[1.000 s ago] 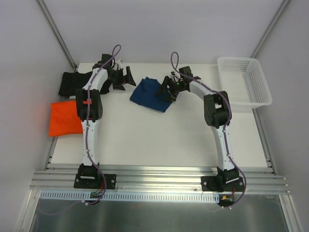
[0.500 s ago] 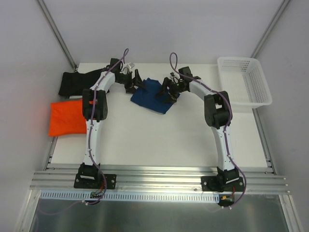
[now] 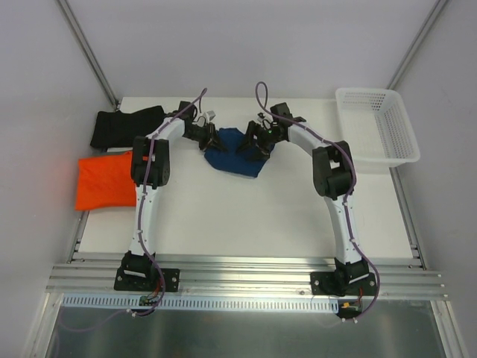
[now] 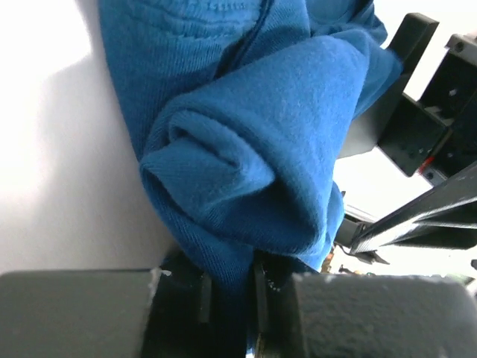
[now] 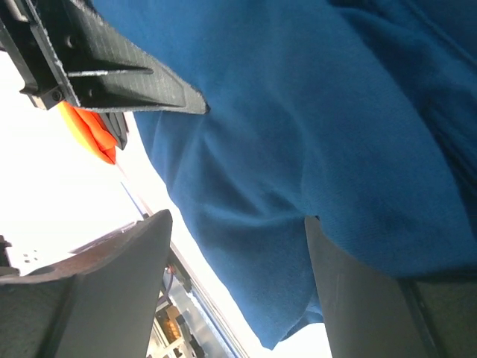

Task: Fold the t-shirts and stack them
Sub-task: Neatly place the folded tshirt to the corner

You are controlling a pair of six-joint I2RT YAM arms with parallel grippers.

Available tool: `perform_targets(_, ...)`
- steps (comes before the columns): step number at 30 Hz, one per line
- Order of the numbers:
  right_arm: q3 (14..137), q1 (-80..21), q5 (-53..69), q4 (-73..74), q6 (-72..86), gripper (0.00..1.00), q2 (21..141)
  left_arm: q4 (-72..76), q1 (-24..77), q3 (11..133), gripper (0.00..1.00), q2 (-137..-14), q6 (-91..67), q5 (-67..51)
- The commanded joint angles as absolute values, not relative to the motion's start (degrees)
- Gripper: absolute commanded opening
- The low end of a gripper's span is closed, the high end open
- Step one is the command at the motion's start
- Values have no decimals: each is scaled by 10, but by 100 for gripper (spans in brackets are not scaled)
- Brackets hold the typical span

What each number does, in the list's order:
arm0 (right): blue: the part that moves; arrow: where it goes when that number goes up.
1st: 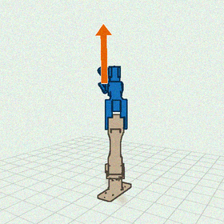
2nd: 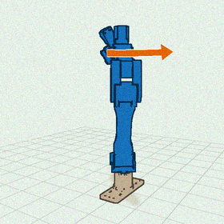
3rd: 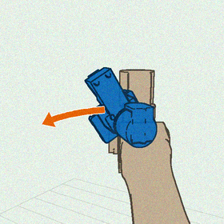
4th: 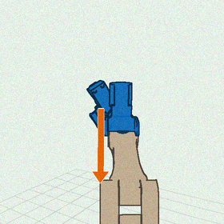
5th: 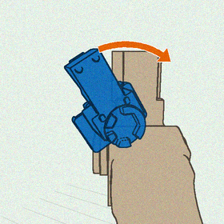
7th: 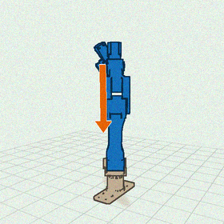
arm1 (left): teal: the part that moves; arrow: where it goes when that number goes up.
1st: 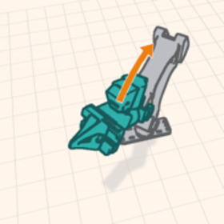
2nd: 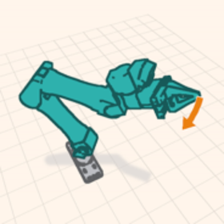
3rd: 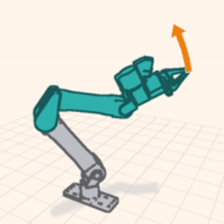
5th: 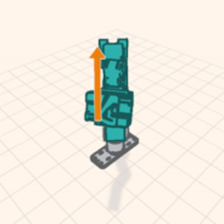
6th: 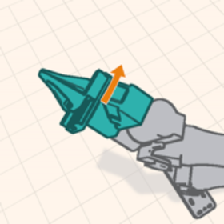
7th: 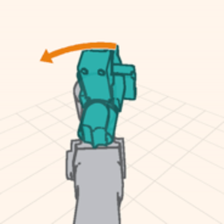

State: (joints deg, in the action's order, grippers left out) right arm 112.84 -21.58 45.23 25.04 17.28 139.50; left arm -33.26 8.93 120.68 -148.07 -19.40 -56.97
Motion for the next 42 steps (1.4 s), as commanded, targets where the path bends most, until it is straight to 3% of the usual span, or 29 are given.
perform_targets(1,1143,-204,439,272,145,76,1347,-360,89,1162,0,-1414,-183,-533)
perform_targets(13,1083,-52,354,368,23,78,1193,-568,4,1027,0,-1095,-60,-399)
perform_targets(24,1102,-66,361,363,30,78,1210,-711,-91,906,0,-891,12,-319)
perform_targets(28,1103,-75,364,360,34,78,1216,-760,-145,918,0,-889,47,-294)
perform_targets(42,1108,-95,367,345,45,78,1229,-845,-287,1169,0,-1051,160,-286)
